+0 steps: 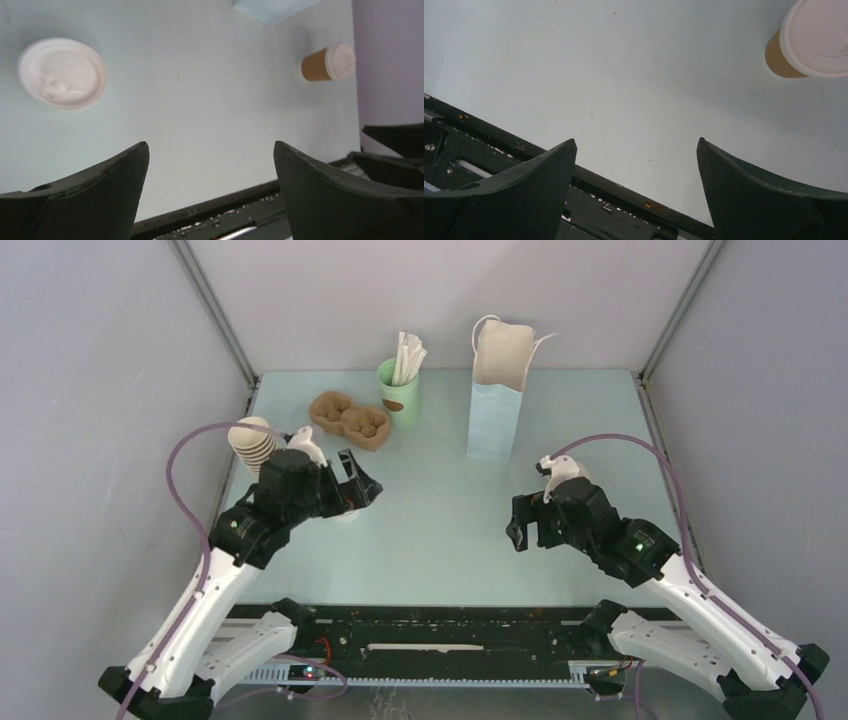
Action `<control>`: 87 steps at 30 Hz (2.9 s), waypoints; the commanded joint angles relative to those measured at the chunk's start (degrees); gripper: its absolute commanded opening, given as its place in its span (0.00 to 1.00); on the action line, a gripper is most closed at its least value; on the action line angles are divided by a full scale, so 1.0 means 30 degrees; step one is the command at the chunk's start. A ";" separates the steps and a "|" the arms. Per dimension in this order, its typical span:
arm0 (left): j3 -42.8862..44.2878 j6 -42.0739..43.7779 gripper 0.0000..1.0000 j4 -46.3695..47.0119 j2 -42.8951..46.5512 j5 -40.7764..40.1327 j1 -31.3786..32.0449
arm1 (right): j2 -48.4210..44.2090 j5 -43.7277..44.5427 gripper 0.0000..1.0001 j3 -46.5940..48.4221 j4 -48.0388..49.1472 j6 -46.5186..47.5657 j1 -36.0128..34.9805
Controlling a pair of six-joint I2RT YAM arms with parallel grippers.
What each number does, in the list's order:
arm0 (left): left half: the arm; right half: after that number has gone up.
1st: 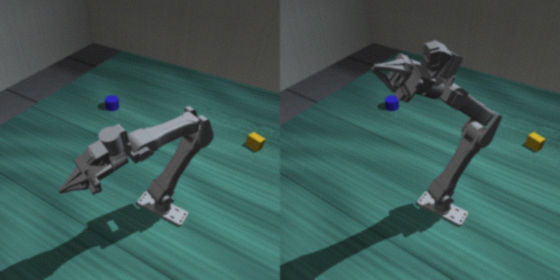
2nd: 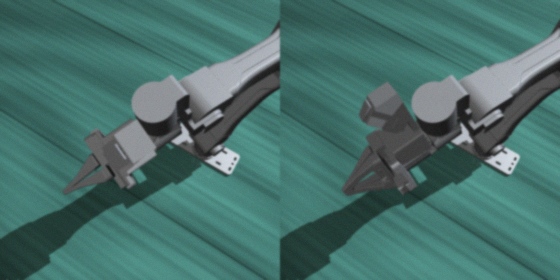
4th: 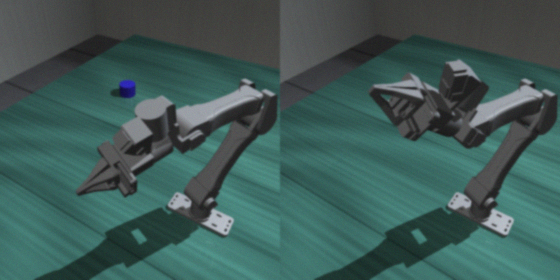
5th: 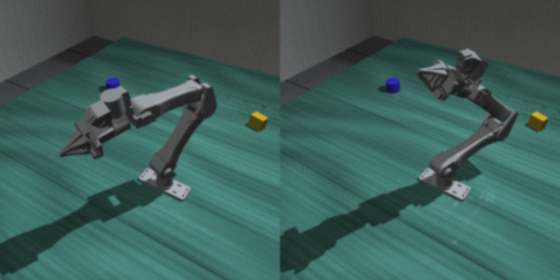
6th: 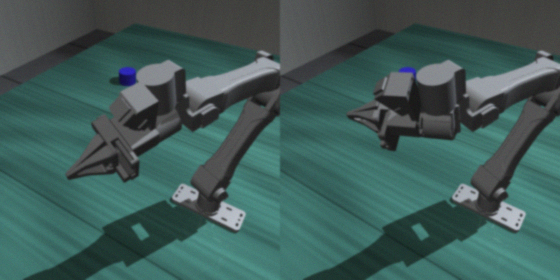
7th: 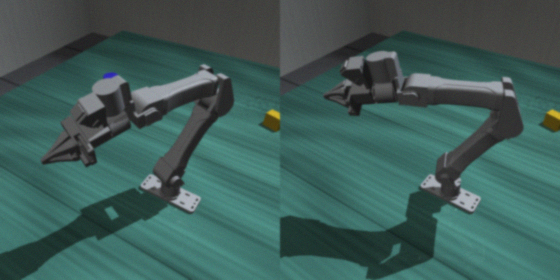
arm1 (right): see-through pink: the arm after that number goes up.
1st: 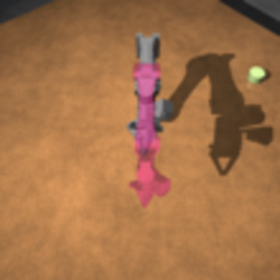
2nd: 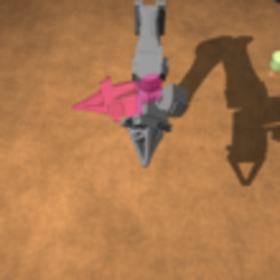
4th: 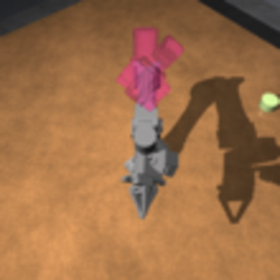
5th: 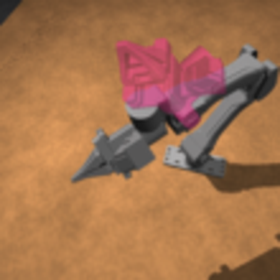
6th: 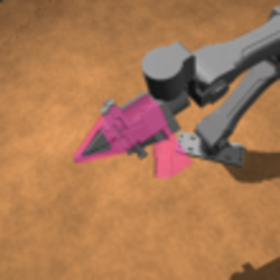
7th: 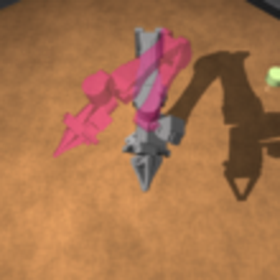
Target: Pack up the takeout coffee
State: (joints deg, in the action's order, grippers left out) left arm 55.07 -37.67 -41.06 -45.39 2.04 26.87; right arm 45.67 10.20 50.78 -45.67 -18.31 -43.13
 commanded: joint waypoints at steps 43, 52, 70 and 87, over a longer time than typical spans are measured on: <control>0.5795 0.5645 1.00 0.1321 -0.8428 -0.0476 -0.1662 | 1.7720 0.4892 0.77 1.7280 0.5430 -0.0592 0.7370; 0.4385 0.5635 1.00 0.1319 -0.6736 -0.0284 -0.1663 | 2.0468 0.9067 0.70 2.1538 0.1424 0.1462 0.5396; 0.3474 0.5200 1.00 0.1283 -0.5699 -0.0315 -0.1659 | 2.1244 0.7083 0.40 2.1806 0.1282 0.2475 0.6321; 0.5148 0.5718 1.00 0.1292 -0.8148 -0.2227 -0.1782 | 1.8437 0.5273 0.56 2.1221 0.0309 0.2967 0.5511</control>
State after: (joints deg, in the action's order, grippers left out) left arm 66.39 -22.35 -37.63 -64.82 0.12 21.74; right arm 106.56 27.81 114.04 -43.18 -10.66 -25.15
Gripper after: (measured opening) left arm 0.996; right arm 0.443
